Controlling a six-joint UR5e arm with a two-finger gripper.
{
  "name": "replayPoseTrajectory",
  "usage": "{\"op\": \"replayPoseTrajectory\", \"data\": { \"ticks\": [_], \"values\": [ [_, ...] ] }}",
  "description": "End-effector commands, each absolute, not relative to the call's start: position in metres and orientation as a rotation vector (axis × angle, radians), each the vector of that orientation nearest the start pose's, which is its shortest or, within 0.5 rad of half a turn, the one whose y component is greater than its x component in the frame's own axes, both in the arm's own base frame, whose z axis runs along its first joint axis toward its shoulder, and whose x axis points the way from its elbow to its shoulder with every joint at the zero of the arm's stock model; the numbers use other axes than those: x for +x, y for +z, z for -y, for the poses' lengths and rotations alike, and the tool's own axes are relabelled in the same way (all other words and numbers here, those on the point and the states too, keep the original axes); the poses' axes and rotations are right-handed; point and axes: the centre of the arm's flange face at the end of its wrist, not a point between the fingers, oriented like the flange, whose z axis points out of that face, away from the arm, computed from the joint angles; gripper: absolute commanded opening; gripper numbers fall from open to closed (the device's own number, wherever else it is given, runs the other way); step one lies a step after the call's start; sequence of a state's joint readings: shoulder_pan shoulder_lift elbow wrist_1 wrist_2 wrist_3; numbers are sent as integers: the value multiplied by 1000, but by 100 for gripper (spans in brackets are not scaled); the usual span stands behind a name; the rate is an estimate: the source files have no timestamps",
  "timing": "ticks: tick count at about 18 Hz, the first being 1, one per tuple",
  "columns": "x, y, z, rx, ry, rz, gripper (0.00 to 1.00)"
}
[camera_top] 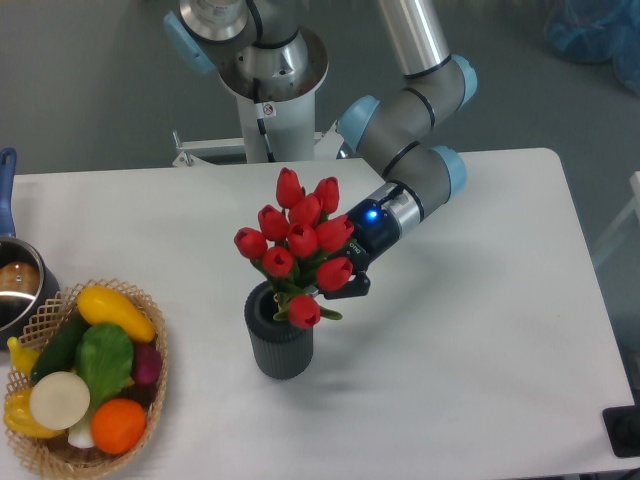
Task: Insert the flowers into the vase
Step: 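Lower the tulip stems into the vase opening, then push the tulips deeper into the vase and settle the bunch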
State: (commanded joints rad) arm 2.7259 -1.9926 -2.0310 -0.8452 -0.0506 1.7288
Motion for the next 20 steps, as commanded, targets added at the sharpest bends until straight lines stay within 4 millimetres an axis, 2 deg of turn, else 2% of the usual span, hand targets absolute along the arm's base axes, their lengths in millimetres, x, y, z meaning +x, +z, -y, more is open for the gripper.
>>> {"op": "replayPoseTrajectory", "data": {
  "ticks": [11, 20],
  "values": [
    [-384, 227, -425, -1502, -339, -299, 21],
    [-385, 226, -425, -1503, -340, -298, 33]
  ]
}}
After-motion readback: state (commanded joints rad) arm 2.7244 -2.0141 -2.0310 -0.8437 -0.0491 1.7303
